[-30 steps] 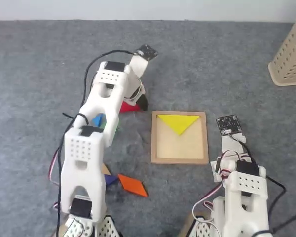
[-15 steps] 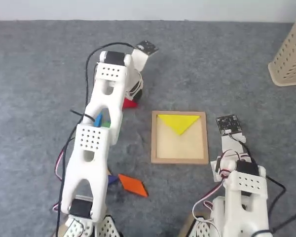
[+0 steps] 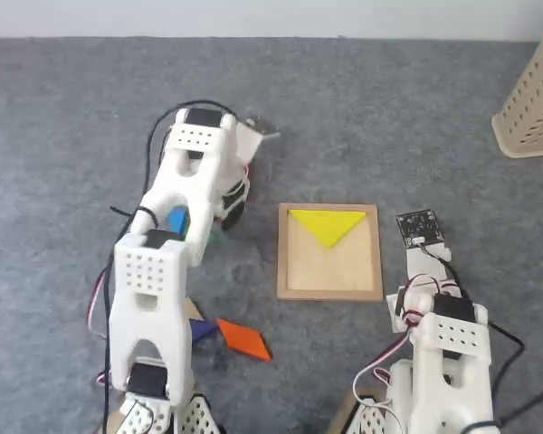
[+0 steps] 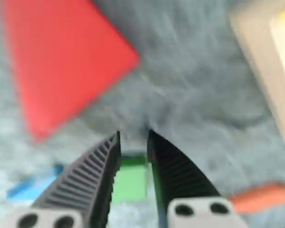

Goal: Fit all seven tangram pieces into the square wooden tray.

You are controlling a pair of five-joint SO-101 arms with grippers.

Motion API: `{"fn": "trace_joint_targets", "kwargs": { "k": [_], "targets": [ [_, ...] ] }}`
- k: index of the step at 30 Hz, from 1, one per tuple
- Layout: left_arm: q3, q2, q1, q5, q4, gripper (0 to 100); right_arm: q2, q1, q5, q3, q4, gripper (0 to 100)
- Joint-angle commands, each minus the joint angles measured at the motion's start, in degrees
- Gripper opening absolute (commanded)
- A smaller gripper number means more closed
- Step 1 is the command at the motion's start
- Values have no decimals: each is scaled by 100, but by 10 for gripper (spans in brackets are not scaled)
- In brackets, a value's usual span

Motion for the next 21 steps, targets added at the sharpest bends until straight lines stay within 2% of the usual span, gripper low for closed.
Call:
{"fn": "trace_joint_targets", "kwargs": {
  "k": [1, 3, 6, 9, 12, 14, 16, 21],
  "targets": [
    [277, -1380, -132, -193, -53, 96, 92, 40, -62, -18, -92, 241],
    [215, -1864, -237, -18, -642, 98, 92, 40, -62, -18, -92, 241],
    [330, -2022, -387, 1116, -2321, 98, 92, 40, -62, -18, -92, 241],
    [690, -1600, -378, 1908, -4053, 98, 92, 40, -62, -18, -92, 241],
    [813, -853, -255, 2207, -4905, 98, 92, 40, -62, -18, -92, 241],
    [681, -352, -105, 2251, -4826, 98, 92, 40, -62, -18, -92, 241],
    [268, 97, 35, 2242, -4273, 98, 92, 40, -62, -18, -92, 241],
    [-1771, 1011, 185, 2198, -1846, 98, 92, 40, -62, -18, -92, 241]
  ]
}}
